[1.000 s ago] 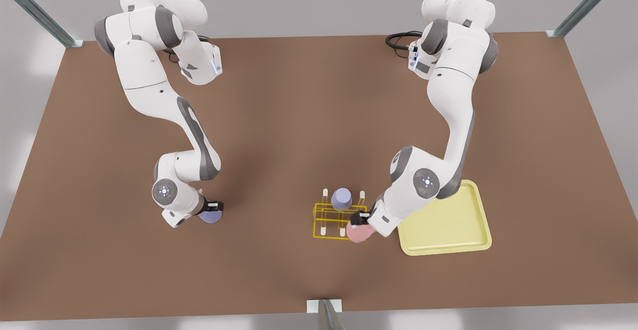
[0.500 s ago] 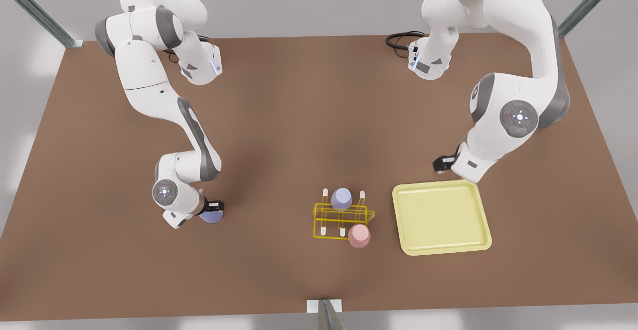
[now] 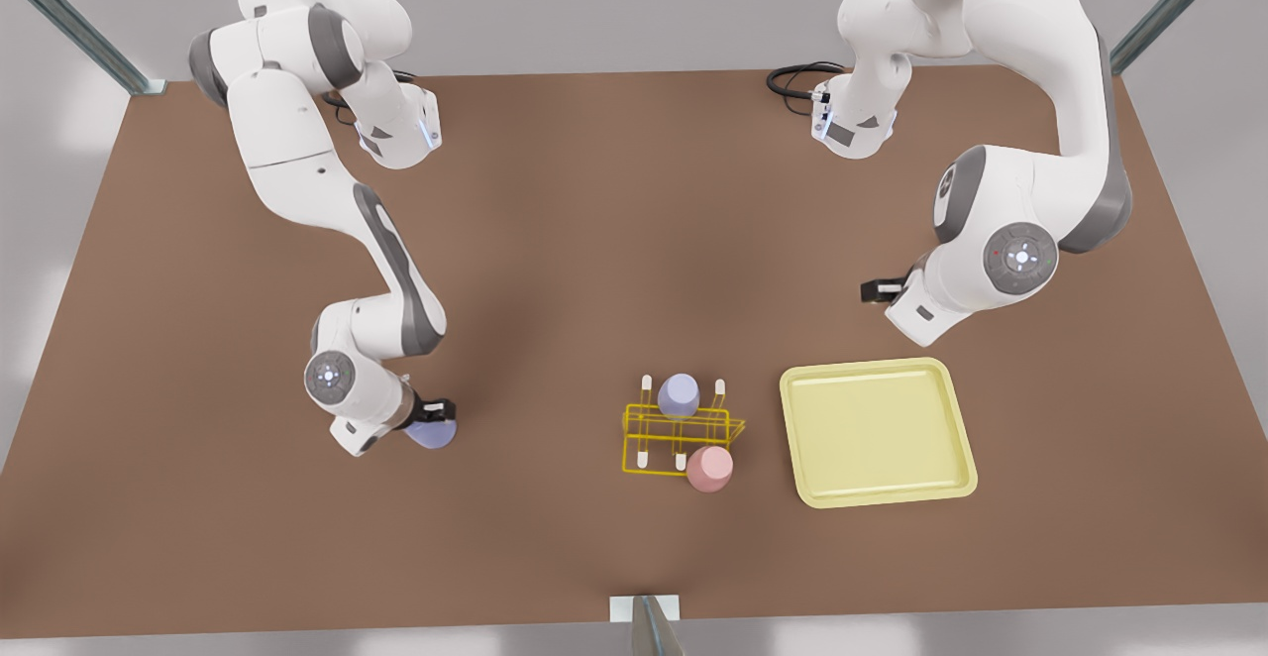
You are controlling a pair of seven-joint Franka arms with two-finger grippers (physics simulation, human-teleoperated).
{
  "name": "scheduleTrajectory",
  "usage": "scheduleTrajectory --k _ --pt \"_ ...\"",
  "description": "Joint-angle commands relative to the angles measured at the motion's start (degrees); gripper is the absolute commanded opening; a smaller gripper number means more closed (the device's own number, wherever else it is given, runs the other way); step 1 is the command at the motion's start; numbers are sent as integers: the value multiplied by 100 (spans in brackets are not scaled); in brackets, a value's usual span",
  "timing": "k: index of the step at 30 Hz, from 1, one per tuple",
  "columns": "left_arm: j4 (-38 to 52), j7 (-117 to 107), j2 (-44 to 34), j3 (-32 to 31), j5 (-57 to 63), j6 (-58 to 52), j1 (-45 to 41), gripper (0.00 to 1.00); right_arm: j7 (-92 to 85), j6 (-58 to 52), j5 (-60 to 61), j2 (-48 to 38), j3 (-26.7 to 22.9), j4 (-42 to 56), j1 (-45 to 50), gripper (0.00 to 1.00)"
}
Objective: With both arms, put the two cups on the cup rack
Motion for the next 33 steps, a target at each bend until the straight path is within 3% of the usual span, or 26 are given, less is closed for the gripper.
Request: scheduleTrajectory --k 1,7,11,22,33 --pt "2 623 10 0 -85 -109 0 100 -48 -20 137 -99 194 67 -20 86" --pt "2 623 54 0 -85 -109 -9 100 -57 -3 726 -134 783 541 103 87" --pt "2 640 45 0 -85 -127 -9 100 -110 -73 1095 15 897 1139 402 87" --pt "20 658 45 -9 -85 -250 -9 100 -39 -407 1333 1483 880 3354 1096 87" --pt "99 658 45 0 -85 -268 -9 100 -57 -407 1631 1650 871 3715 1184 87"
